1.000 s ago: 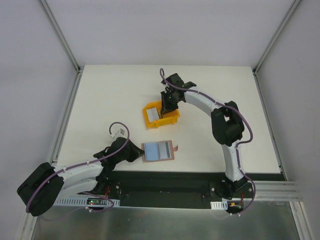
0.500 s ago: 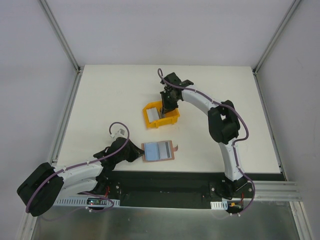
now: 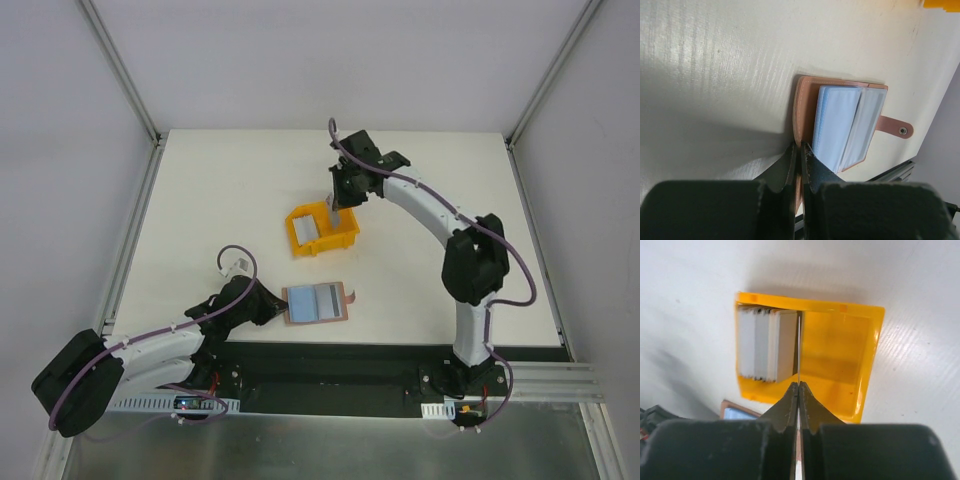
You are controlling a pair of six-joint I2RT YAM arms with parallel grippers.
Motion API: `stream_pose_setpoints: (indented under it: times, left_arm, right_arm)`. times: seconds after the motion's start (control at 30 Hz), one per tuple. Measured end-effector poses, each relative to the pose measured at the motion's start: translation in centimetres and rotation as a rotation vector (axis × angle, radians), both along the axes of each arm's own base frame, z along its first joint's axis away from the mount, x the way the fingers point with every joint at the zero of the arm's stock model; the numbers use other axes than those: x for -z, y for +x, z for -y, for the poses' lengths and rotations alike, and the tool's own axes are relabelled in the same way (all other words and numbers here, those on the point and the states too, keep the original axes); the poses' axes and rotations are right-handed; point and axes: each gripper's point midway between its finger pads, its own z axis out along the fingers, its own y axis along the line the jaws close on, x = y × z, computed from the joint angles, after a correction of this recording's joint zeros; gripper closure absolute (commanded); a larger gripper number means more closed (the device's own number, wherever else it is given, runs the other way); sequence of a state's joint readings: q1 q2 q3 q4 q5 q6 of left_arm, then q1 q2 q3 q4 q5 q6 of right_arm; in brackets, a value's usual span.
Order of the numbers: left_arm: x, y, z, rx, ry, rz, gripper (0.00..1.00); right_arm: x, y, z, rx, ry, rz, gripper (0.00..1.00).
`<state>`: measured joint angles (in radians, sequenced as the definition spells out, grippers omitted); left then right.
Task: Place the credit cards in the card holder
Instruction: Pick up the credit card from the storage box.
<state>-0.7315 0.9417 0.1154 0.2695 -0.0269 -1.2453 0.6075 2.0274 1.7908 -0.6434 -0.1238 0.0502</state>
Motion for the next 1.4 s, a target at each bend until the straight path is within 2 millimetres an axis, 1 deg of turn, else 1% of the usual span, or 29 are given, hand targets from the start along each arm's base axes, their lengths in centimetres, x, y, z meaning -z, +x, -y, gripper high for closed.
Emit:
stream_pose_setpoints:
  times: [0.13,0.2,0.27,0.33,0.4,0.57,0.67,0.77,0.9,1.03,1.13,1.17,1.27,1.33,1.37,1.4]
  left_arm:
    - [0.0,0.0,0.0,0.0,0.001,-0.001,1.0]
    - [0.0,0.0,0.0,0.0,0.001,-0.001,1.0]
    - [0.0,0.0,0.0,0.0,0.001,-0.001,1.0]
    - [0.0,0.0,0.0,0.0,0.001,-0.001,1.0]
    - [0.0,0.0,0.0,0.0,0.001,-0.002,1.0]
    - [0.0,0.0,0.0,0.0,0.001,-0.002,1.0]
    - [0.0,0.0,0.0,0.0,0.001,-0.002,1.0]
    - [0.0,0.0,0.0,0.0,0.001,-0.003,1.0]
    - [0.0,0.0,0.0,-0.003,-0.001,-0.005,1.0]
    - [0.0,-0.1,-0.1,-0.003,-0.001,-0.005,1.0]
    - [0.0,-0.2,-0.1,-0.003,-0.001,-0.005,1.0]
    - [0.0,-0.2,-0.2,-0.003,-0.001,-0.005,1.0]
    - [0.0,-0.2,-0.2,-0.003,-0.003,-0.004,1.0]
    - [0.1,-0.3,-0.2,-0.003,-0.002,-0.004,1.0]
    - [0.1,-0.3,-0.2,-0.003,-0.003,-0.004,1.0]
    - [0.1,-0.3,-0.2,-0.003,-0.002,-0.004,1.0]
  right_arm:
    - [-5.9,-0.3,0.4,0.011,0.062,0.119,1.0]
    - [-7.7,-0.6,0.5,0.024,0.069,0.159,1.0]
    - [-8.4,-0.9,0.7,0.044,0.044,0.191,1.0]
    - [-8.2,-1.5,0.7,0.077,-0.029,0.223,0.99]
    - [-7.7,-2.7,0.5,0.094,-0.104,0.245,1.0]
    - [-7.5,-6.2,-0.4,0.106,-0.302,0.342,1.0]
    - [-7.3,-6.8,-0.7,0.126,-0.379,0.392,1.0]
    - [-7.1,-7.1,0.3,0.165,-0.471,0.439,1.0]
    - [-7.6,-7.5,1.4,0.222,-0.547,0.498,1.0]
    - [-8.1,-8.0,1.6,0.27,-0.562,0.538,0.99]
    - [-7.8,-8.6,1.6,0.289,-0.563,0.55,1.0]
    - [-7.5,-8.8,1.7,0.288,-0.564,0.546,1.0]
    - [-5.7,-10.3,2.3,0.261,-0.535,0.504,1.0]
    - [-4.2,-12.1,3.3,0.222,-0.471,0.443,1.0]
    - [-3.9,-12.9,3.7,0.208,-0.439,0.417,1.0]
    - [-3.4,-13.9,3.8,0.194,-0.368,0.382,1.0]
